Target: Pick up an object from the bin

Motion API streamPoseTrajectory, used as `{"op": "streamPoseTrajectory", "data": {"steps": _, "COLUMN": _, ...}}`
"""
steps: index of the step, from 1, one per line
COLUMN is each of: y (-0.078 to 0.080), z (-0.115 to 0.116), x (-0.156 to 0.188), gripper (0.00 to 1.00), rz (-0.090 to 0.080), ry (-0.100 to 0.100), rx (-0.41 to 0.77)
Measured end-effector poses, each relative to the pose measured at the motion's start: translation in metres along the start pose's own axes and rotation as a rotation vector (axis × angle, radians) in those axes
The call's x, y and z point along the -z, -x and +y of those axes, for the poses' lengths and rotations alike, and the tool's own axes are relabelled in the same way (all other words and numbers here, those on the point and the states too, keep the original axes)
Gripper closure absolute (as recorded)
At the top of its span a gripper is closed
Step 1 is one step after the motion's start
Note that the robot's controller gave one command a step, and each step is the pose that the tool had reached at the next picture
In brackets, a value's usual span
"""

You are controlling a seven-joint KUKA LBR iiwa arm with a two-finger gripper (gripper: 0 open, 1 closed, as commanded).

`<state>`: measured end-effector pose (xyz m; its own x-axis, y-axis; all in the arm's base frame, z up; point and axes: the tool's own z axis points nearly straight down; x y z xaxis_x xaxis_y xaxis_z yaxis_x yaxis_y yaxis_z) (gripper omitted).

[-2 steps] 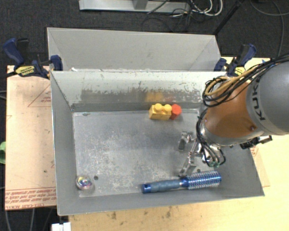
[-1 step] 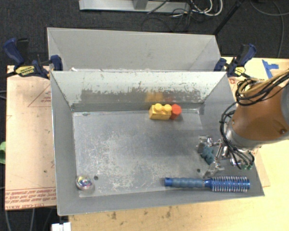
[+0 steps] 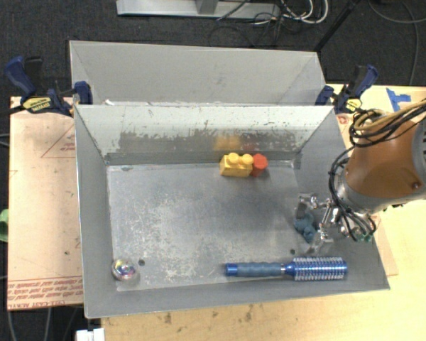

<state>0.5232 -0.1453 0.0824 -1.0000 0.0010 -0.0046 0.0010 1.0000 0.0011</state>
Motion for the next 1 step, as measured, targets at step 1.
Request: {"op": "streamPoseTrajectory", "data": {"steps": 1, "y": -0.0008, "z": 0.0006, "x": 0.0008, "gripper": 1.0, "rz": 0.002, "ry": 0.001, "rx": 0.0}}
